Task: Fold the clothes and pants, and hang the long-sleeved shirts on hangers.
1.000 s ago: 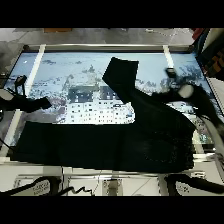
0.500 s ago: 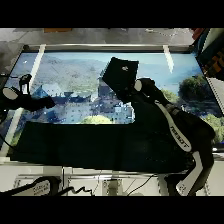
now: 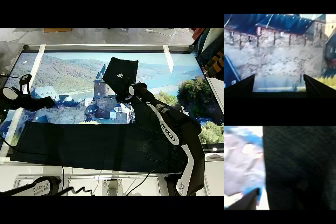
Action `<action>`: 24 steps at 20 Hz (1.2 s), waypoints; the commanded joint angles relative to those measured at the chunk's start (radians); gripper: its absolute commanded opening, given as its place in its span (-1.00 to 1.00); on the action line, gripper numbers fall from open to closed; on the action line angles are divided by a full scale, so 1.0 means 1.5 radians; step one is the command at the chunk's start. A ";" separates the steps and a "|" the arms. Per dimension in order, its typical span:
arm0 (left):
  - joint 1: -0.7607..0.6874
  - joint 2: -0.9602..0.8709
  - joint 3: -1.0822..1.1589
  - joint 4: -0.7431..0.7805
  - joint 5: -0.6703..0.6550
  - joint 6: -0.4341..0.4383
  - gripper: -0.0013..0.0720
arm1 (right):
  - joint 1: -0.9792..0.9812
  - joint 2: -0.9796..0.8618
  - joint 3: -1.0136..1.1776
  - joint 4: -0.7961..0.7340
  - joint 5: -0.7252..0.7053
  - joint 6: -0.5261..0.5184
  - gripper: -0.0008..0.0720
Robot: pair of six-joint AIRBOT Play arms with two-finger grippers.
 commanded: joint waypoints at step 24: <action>-0.014 -0.014 0.000 -0.083 -0.019 0.000 0.93 | 0.009 0.371 0.001 0.204 0.445 -0.184 -0.90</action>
